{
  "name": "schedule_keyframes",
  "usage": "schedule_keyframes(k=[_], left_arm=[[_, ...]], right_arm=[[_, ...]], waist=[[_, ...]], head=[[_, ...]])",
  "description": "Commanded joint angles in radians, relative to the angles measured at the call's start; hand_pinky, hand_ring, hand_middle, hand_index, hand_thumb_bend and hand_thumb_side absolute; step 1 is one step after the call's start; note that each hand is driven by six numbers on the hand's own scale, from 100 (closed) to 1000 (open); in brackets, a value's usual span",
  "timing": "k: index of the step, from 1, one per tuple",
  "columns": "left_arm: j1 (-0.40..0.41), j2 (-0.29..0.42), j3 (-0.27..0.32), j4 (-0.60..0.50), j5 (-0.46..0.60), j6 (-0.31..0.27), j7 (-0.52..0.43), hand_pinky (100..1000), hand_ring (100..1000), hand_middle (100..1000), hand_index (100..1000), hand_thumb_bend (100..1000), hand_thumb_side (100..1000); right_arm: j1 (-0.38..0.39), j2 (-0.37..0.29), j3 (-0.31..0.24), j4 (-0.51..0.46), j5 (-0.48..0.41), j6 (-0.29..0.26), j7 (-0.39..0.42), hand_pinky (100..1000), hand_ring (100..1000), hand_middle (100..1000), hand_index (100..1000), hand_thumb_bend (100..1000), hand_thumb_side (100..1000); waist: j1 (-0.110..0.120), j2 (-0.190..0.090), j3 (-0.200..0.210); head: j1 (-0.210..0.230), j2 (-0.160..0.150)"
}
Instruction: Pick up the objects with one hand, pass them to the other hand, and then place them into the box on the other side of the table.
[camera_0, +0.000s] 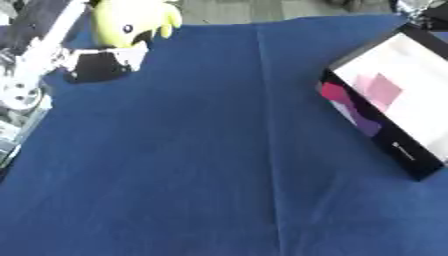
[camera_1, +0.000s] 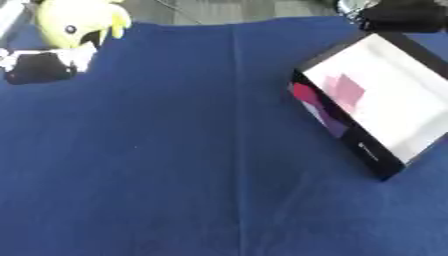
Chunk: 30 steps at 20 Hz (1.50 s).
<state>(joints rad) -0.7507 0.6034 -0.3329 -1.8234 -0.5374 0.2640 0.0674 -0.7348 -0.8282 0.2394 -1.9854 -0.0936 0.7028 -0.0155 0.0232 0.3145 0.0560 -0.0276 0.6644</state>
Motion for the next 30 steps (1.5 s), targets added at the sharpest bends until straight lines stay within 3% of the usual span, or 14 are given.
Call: schedule_keyframes(k=[1,6,17,29,30], left_arm=[[0.003,-0.013,-0.004,-0.026,-0.086,-0.036,0.069,711,543,472,540,100,174],[0.048,-0.060,-0.016,-0.045,-0.202,-0.075,0.136,697,522,468,534,100,167],[0.091,-0.143,-0.044,-0.065,-0.453,-0.149,0.267,654,471,459,514,100,100],[0.075,-0.211,-0.076,-0.024,-0.623,-0.194,0.305,637,476,463,514,100,100],[0.073,-0.215,-0.078,-0.019,-0.630,-0.196,0.303,637,475,464,514,100,100]], right_arm=[[-0.041,0.038,0.032,-0.015,0.062,0.013,0.081,730,852,818,856,277,250],[-0.068,0.114,0.086,-0.015,0.120,0.041,0.151,729,854,819,859,278,252],[-0.108,0.230,0.173,-0.015,0.127,0.075,0.178,718,856,817,862,274,259],[-0.153,0.301,0.214,-0.015,-0.029,0.083,0.131,697,854,813,860,216,318],[-0.155,0.306,0.218,-0.015,-0.044,0.082,0.126,697,853,812,861,252,307]], waist=[[-0.001,-0.030,-0.001],[-0.003,-0.028,0.000],[-0.016,-0.019,0.016],[-0.024,-0.013,0.027],[-0.024,-0.012,0.027]], head=[[-0.009,-0.014],[-0.019,-0.012],[-0.023,-0.017],[-0.021,-0.035],[-0.021,-0.037]])
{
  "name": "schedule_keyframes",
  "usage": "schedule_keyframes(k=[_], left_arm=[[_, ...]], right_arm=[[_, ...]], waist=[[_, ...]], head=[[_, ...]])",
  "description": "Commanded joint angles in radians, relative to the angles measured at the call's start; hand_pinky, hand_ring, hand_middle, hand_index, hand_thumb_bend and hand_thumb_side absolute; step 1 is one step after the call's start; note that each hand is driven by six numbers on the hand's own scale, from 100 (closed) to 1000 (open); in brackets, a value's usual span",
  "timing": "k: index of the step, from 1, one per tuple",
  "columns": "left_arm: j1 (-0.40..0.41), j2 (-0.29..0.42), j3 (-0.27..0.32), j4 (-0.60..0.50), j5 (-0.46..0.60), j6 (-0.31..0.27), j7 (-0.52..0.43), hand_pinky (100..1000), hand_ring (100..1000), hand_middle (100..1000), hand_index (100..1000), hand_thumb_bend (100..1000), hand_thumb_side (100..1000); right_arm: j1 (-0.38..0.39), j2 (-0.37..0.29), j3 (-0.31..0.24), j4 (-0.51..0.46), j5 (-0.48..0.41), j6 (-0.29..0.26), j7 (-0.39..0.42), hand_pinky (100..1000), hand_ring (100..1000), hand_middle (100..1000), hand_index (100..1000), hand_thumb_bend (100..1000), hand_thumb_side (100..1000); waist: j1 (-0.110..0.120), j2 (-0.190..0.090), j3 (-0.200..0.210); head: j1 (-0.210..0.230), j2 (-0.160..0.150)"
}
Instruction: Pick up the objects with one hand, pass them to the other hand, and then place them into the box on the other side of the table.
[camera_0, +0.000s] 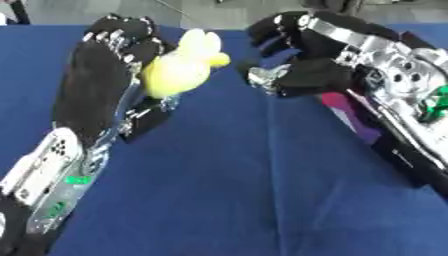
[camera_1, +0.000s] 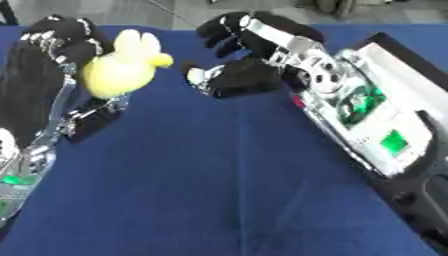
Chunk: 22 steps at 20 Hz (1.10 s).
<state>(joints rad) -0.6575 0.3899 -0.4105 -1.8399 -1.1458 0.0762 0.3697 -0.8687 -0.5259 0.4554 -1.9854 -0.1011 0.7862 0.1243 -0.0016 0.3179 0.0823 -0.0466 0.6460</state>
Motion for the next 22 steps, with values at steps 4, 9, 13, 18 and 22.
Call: schedule_keyframes(k=[4,9,13,18,22], left_arm=[[-0.026,-0.012,-0.009,0.027,-0.053,-0.015,-0.063,632,481,467,517,100,100],[-0.051,-0.019,-0.017,0.018,-0.187,-0.046,-0.170,621,496,478,523,100,100],[-0.065,-0.030,-0.022,0.008,-0.229,-0.052,-0.190,617,497,479,524,100,100],[-0.080,-0.049,-0.022,0.013,-0.235,-0.033,-0.204,607,493,477,523,100,100],[-0.085,-0.061,-0.020,0.015,-0.232,-0.010,-0.203,597,489,475,522,100,100]], right_arm=[[-0.029,0.019,0.016,-0.015,-0.070,-0.007,-0.032,697,854,813,861,211,326],[-0.034,0.037,0.034,-0.015,-0.087,-0.003,-0.050,698,857,814,862,208,327],[-0.043,0.048,0.036,-0.015,-0.094,-0.010,-0.072,696,858,813,861,203,322],[-0.043,0.059,0.049,-0.015,-0.110,-0.010,-0.096,697,860,814,861,205,319],[-0.036,0.059,0.066,-0.015,-0.102,-0.011,-0.092,707,868,819,866,217,309]], waist=[[0.001,-0.015,-0.001],[0.001,-0.018,-0.001],[0.000,-0.020,0.001],[0.000,-0.022,0.006],[-0.001,-0.023,0.008]], head=[[-0.002,-0.018],[0.003,-0.018],[0.007,-0.023],[0.009,-0.023],[0.011,-0.026]])
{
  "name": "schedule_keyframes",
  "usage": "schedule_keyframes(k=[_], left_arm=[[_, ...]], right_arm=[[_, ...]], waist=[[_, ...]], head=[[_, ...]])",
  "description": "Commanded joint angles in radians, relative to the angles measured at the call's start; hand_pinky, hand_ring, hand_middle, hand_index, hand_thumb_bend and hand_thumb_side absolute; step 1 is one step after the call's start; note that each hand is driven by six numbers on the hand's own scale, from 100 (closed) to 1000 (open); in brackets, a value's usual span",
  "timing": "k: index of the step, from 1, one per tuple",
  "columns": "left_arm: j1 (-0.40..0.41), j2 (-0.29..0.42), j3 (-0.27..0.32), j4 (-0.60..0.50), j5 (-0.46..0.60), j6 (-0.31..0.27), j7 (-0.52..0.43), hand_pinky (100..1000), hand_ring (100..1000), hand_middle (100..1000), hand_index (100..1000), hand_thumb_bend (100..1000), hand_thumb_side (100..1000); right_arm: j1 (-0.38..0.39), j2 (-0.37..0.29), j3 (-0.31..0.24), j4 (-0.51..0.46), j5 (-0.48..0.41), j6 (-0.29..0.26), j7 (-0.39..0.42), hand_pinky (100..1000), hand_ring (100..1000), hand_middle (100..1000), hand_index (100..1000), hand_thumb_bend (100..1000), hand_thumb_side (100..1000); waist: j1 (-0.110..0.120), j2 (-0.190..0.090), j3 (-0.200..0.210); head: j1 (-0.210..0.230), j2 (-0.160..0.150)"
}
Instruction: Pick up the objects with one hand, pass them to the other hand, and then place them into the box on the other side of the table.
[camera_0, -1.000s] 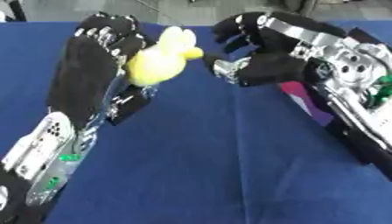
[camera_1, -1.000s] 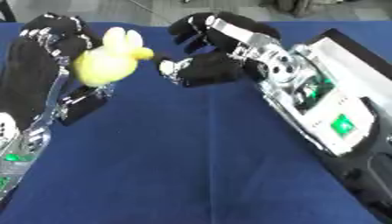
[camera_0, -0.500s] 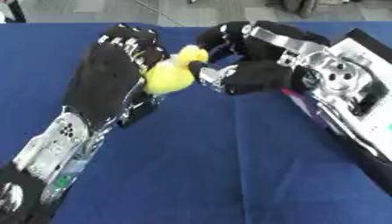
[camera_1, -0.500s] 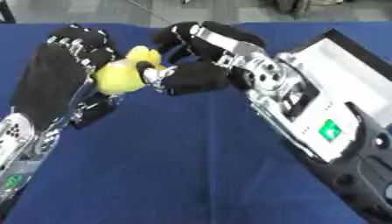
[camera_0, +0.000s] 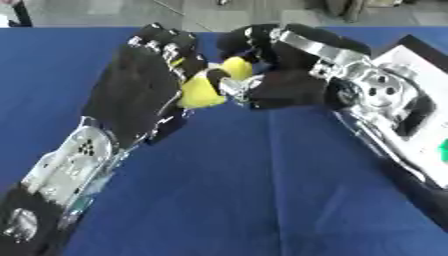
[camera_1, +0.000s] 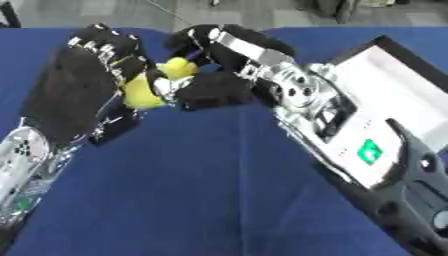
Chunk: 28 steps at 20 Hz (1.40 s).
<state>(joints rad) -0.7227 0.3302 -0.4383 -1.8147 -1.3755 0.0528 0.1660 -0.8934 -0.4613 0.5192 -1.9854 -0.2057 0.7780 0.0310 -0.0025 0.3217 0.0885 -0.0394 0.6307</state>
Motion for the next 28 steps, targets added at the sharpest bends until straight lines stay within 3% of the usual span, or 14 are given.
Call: schedule_keyframes(k=[1,10,24,28], left_arm=[[-0.020,-0.002,0.008,-0.012,0.001,0.017,0.000,595,488,474,521,100,100],[-0.023,-0.004,0.004,-0.042,0.041,0.041,0.023,591,483,471,520,100,100],[-0.037,-0.007,-0.015,-0.106,0.114,0.002,0.112,585,478,467,515,100,100],[-0.041,-0.010,-0.020,-0.099,0.125,-0.004,0.104,588,478,467,516,100,100]], right_arm=[[-0.010,-0.005,0.004,-0.015,0.007,-0.007,0.009,706,867,818,866,220,306],[-0.008,-0.010,0.010,-0.015,0.061,-0.005,0.067,715,870,822,870,238,296],[-0.014,-0.017,0.022,-0.015,0.080,0.010,0.044,717,866,818,864,250,278],[-0.010,-0.023,0.010,-0.015,0.047,-0.020,0.020,708,843,743,782,241,225]], waist=[[-0.001,-0.026,0.002],[-0.002,-0.025,0.004],[-0.005,-0.021,0.011],[-0.005,-0.021,0.009]], head=[[0.005,-0.011],[0.003,-0.008],[-0.003,-0.011],[-0.002,-0.011]])
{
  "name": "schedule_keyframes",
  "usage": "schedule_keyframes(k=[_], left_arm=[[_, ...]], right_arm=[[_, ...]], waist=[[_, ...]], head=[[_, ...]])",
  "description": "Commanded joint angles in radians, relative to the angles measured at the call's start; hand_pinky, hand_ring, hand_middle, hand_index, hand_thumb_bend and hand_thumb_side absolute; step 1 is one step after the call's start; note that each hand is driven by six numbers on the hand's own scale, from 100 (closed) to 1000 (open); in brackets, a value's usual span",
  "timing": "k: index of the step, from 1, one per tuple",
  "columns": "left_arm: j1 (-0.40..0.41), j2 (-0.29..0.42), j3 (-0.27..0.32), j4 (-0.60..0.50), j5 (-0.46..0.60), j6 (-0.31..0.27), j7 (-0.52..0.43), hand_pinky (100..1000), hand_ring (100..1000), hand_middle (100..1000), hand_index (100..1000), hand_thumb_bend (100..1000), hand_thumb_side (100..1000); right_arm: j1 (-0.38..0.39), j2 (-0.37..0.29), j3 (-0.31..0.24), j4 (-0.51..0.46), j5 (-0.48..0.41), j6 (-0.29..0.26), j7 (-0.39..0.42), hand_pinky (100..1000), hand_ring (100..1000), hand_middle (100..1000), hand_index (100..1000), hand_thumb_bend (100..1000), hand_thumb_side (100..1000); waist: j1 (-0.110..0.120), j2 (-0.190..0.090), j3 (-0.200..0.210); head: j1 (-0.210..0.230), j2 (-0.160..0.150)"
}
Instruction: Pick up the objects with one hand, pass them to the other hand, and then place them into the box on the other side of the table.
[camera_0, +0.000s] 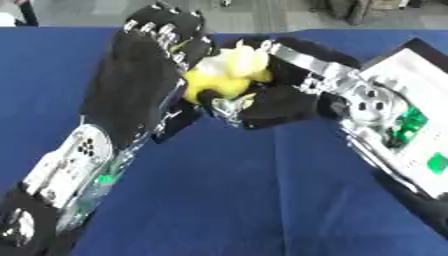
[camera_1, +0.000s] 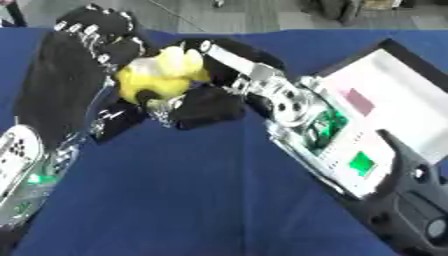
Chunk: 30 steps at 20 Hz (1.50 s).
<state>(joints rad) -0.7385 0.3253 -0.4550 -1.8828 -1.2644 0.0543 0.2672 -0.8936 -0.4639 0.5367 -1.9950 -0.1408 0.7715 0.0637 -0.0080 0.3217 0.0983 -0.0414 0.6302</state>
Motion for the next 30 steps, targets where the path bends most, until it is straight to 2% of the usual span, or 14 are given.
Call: schedule_keyframes(k=[1,4,7,12,14,17,19,20,21,26,30], left_arm=[[-0.025,-0.006,-0.004,-0.028,0.015,-0.007,0.003,588,478,467,516,100,100],[-0.026,-0.009,-0.007,-0.025,0.022,-0.010,0.006,589,478,466,517,100,100],[-0.028,-0.012,-0.010,-0.023,0.030,-0.011,0.007,591,479,468,521,100,100],[-0.028,-0.015,-0.013,-0.017,0.034,-0.012,-0.003,602,488,478,542,100,100],[-0.026,-0.017,-0.014,-0.014,0.032,-0.013,-0.009,609,499,491,556,197,100],[-0.023,-0.018,-0.016,-0.009,0.026,-0.014,-0.017,650,564,560,631,440,100],[-0.022,-0.018,-0.016,-0.007,0.020,-0.013,-0.018,691,634,639,717,577,100],[-0.021,-0.017,-0.016,-0.005,0.012,-0.011,-0.022,723,698,706,783,655,100],[-0.020,-0.018,-0.015,-0.003,0.003,-0.006,-0.027,760,749,757,835,730,145],[-0.020,-0.020,-0.013,-0.008,-0.028,0.020,-0.025,814,817,826,905,858,240],[-0.014,-0.020,-0.007,-0.009,-0.043,0.048,-0.010,815,818,826,906,893,271]], right_arm=[[-0.009,-0.021,-0.009,-0.005,-0.031,-0.016,-0.025,705,835,718,756,234,210],[-0.007,-0.021,-0.013,-0.005,-0.081,-0.019,-0.074,694,801,581,617,100,162],[-0.006,-0.020,-0.013,-0.005,-0.136,-0.029,-0.126,683,766,508,538,100,204],[-0.004,-0.020,-0.007,-0.005,-0.220,-0.049,-0.181,665,719,408,440,100,100],[-0.001,-0.021,-0.005,-0.005,-0.246,-0.051,-0.194,659,707,385,415,100,100],[0.001,-0.022,-0.002,-0.005,-0.280,-0.056,-0.202,642,670,353,373,101,100],[0.001,-0.023,-0.001,-0.005,-0.294,-0.058,-0.200,637,662,345,360,144,100],[0.002,-0.024,-0.001,-0.005,-0.299,-0.059,-0.199,634,658,341,353,166,100],[0.003,-0.025,-0.001,-0.005,-0.303,-0.059,-0.197,631,652,337,349,181,100],[0.006,-0.027,-0.006,-0.005,-0.320,-0.059,-0.201,621,634,317,327,249,100],[0.013,-0.032,-0.011,-0.005,-0.335,-0.061,-0.218,616,629,312,322,257,100]], waist=[[0.000,-0.021,-0.001],[0.001,-0.021,-0.002],[0.000,-0.021,-0.004],[0.001,-0.022,-0.004],[0.001,-0.022,-0.005],[0.001,-0.022,-0.005],[0.001,-0.022,-0.005],[0.001,-0.022,-0.005],[0.001,-0.021,-0.005],[0.002,-0.022,-0.006],[0.002,-0.022,-0.007]], head=[[0.000,-0.010],[0.000,-0.007],[0.000,-0.006],[-0.001,-0.002],[-0.004,0.004],[-0.013,0.018],[-0.017,0.024],[-0.020,0.025],[-0.022,0.025],[-0.022,0.022],[-0.023,0.019]])
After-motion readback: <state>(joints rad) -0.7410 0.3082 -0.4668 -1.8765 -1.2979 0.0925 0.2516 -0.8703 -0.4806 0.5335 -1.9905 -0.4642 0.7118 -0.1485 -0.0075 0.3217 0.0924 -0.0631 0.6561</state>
